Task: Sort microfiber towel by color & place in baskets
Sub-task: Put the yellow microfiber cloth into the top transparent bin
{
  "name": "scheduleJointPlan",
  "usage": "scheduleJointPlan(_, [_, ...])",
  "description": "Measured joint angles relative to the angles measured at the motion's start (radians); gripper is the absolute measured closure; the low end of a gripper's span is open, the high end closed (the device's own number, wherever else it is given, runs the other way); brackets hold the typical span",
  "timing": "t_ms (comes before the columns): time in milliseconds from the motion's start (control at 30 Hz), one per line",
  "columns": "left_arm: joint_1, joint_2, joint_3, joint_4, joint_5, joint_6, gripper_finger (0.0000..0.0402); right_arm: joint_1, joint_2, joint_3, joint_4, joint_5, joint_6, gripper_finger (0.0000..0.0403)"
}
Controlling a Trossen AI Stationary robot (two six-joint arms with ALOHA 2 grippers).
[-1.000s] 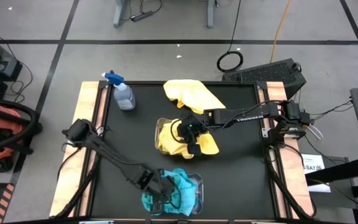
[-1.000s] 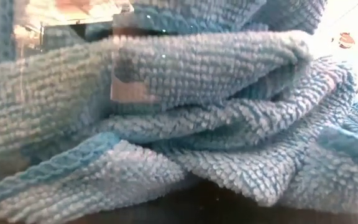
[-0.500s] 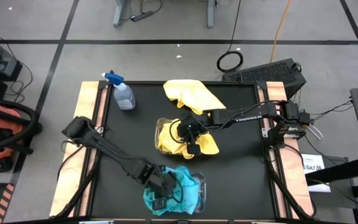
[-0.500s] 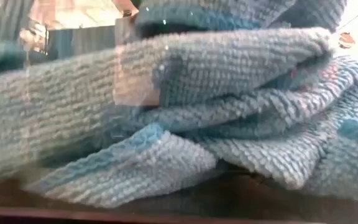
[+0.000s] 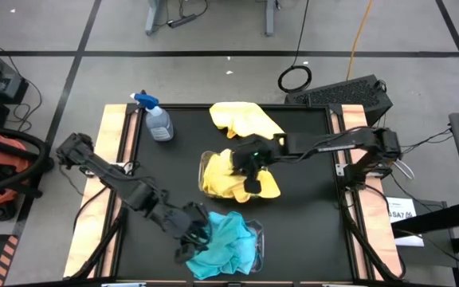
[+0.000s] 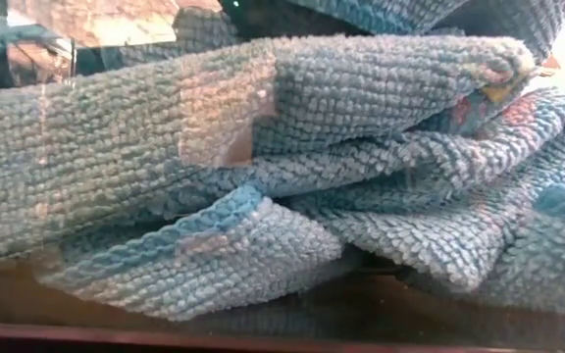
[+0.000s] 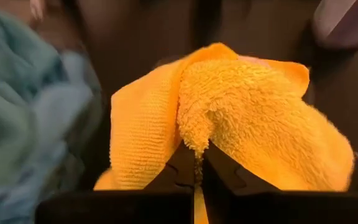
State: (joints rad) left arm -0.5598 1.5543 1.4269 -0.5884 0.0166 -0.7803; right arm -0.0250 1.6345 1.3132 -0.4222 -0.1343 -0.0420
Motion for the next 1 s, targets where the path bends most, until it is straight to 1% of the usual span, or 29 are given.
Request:
scheduleJointPlan(233, [-0.024, -0.071, 0.002, -0.001, -0.062, 0.010, 0.0228, -0.008, -0.175, 0.000, 0.048, -0.002, 0.005, 0.0402])
scheduleJointPlan(333, [-0.026, -0.087, 0.002, -0.008, -0.087, 0.028, 0.0228, -0.021, -0.252, 0.002, 0.078, 0.014, 0.020, 0.0403])
scheduleJointPlan(500, [-0.026, -0.097, 0.002, -0.023, -0.126, 0.043, 0.0228, -0.055, -0.351, 0.002, 0.104, 0.096, 0.031, 0.0403])
scheduleJointPlan(633, [-0.026, -0.099, 0.002, -0.025, -0.147, 0.067, 0.0228, -0.102, -0.403, 0.003, 0.106, 0.163, 0.032, 0.0403])
scheduleJointPlan(800, [-0.026, -0.099, 0.002, -0.023, -0.182, 0.105, 0.0228, -0.196, -0.409, 0.003, 0.080, 0.153, 0.055, 0.0403])
scheduleJointPlan(900, [-0.026, -0.099, 0.002, -0.023, -0.183, 0.110, 0.0228, -0.251, -0.399, 0.003, 0.066, 0.099, 0.062, 0.0403])
scheduleJointPlan(1000, [-0.026, -0.099, 0.002, -0.023, -0.183, 0.110, 0.0228, -0.284, -0.376, 0.003, 0.054, 0.033, 0.074, 0.0403])
